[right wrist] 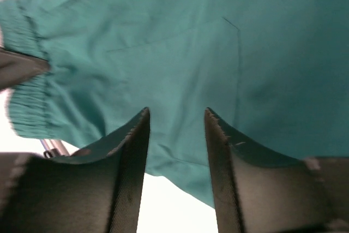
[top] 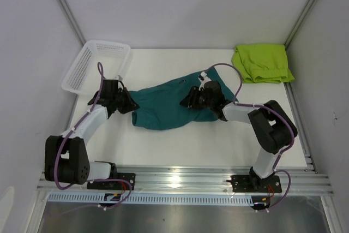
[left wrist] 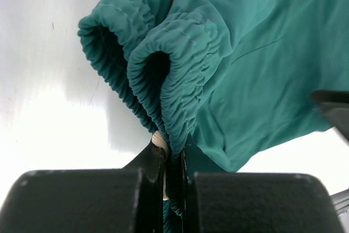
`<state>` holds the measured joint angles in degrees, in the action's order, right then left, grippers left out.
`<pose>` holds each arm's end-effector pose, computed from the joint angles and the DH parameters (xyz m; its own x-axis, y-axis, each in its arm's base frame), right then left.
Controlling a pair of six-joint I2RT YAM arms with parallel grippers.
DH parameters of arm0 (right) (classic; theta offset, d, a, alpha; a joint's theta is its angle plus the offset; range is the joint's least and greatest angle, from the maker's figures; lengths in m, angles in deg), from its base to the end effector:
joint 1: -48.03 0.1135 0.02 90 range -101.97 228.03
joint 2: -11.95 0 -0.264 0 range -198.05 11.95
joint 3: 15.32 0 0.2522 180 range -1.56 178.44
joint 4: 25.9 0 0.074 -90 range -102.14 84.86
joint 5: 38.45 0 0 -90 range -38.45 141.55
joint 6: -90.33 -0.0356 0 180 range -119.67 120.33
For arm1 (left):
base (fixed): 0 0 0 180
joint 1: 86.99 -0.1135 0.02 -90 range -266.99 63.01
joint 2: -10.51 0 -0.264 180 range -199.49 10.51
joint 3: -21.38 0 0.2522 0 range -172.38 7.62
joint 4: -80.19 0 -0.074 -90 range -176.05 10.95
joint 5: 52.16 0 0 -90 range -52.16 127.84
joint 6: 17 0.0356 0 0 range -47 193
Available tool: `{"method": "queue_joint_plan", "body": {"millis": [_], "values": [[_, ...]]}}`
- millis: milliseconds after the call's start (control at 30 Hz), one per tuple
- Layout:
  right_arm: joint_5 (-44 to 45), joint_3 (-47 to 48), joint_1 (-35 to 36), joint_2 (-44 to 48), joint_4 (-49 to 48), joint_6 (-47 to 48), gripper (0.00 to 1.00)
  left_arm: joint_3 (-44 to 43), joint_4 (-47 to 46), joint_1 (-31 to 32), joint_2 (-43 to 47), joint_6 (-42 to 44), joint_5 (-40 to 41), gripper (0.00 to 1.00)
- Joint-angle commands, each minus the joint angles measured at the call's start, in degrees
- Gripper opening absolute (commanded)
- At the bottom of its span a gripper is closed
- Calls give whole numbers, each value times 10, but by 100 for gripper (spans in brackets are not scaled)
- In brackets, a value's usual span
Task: Fold and stack the shorts
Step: Fold the shorts
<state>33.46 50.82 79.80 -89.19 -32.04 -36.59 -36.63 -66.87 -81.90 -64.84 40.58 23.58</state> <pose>0.3105 0.2053 0.1758 -0.7676 0.1963 -0.6102 -0.3385 0.6843 0.6459 0.2615 -0.0321 0.2103 -0.7769 -0.4525 -0.4379 -0.2058 0.8397 -0.5025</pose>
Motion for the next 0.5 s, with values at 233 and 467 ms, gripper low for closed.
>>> {"method": "queue_joint_plan", "body": {"millis": [233, 467], "values": [[112, -58, 53, -49, -219, -45, 37, -112, 115, -10, -27, 36, -19, 0], [349, -83, 157, -84, -212, -99, 31, -190, 165, -35, -67, 55, -11, 0]]}}
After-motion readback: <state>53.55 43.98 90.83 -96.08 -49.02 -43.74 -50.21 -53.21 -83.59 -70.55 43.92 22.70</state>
